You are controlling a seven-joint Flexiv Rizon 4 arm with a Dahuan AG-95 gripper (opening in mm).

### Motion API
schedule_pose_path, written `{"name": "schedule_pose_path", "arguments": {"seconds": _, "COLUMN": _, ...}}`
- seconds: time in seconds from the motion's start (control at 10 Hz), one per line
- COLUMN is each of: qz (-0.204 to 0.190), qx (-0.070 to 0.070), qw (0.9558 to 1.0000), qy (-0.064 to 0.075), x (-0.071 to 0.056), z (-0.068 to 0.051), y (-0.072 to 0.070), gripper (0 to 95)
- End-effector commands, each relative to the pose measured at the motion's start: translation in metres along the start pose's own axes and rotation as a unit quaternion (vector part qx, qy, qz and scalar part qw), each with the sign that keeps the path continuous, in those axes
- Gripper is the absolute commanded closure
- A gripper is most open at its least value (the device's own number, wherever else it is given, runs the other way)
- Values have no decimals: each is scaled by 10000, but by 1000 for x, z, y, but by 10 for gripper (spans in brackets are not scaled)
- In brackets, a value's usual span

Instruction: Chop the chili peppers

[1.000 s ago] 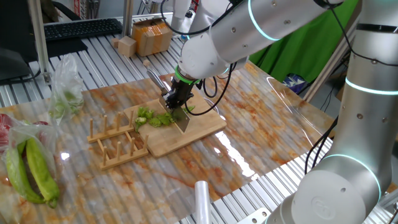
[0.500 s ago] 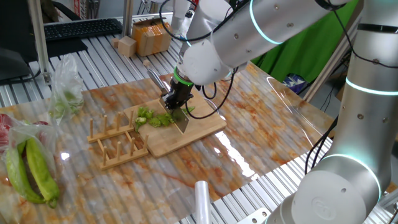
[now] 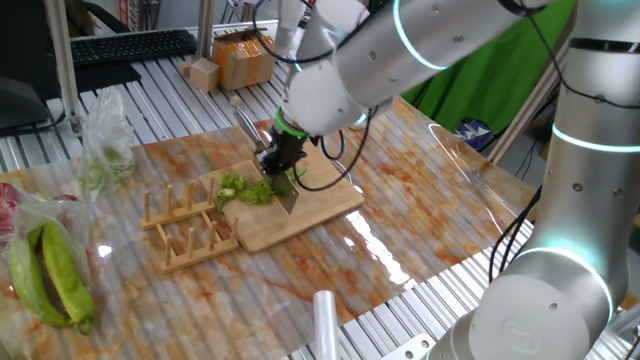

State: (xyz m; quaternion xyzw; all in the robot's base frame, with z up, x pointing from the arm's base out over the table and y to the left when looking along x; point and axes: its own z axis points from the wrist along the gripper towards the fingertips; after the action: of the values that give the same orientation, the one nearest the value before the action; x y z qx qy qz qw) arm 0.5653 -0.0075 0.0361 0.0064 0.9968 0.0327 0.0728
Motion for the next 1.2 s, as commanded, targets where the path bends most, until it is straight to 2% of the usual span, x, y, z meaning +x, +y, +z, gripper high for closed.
{"name": "schedule_pose_path", "arguments": {"seconds": 0.1, "qz": 22, "qx": -28, "qw": 10000, "qy": -48, "x": -5, "z": 10, "y": 1, "gripper": 950}}
{"name": "schedule_pose_path", "arguments": {"seconds": 0.2, "qz": 45, "qx": -32, "qw": 10000, "qy": -59, "x": -6, "z": 13, "y": 1, "gripper": 950}}
{"name": "schedule_pose_path", "arguments": {"seconds": 0.3, "qz": 41, "qx": 6, "qw": 9999, "qy": 104, "x": -5, "z": 11, "y": 1, "gripper": 950}}
{"name": "schedule_pose_path", "arguments": {"seconds": 0.4, "qz": 78, "qx": -83, "qw": 9999, "qy": 73, "x": -5, "z": 8, "y": 1, "gripper": 950}}
{"name": "schedule_pose_path", "arguments": {"seconds": 0.5, "qz": 92, "qx": -55, "qw": 9999, "qy": 51, "x": -5, "z": 6, "y": 1, "gripper": 950}}
{"name": "schedule_pose_path", "arguments": {"seconds": 0.6, "qz": 144, "qx": -109, "qw": 9998, "qy": 51, "x": -5, "z": 5, "y": 2, "gripper": 950}}
{"name": "schedule_pose_path", "arguments": {"seconds": 0.8, "qz": 197, "qx": -56, "qw": 9997, "qy": 135, "x": -6, "z": 1, "y": 3, "gripper": 950}}
{"name": "schedule_pose_path", "arguments": {"seconds": 1.0, "qz": 250, "qx": -124, "qw": 9994, "qy": 182, "x": -5, "z": -5, "y": 4, "gripper": 950}}
{"name": "schedule_pose_path", "arguments": {"seconds": 1.2, "qz": 317, "qx": -212, "qw": 9991, "qy": 182, "x": -5, "z": -5, "y": 7, "gripper": 950}}
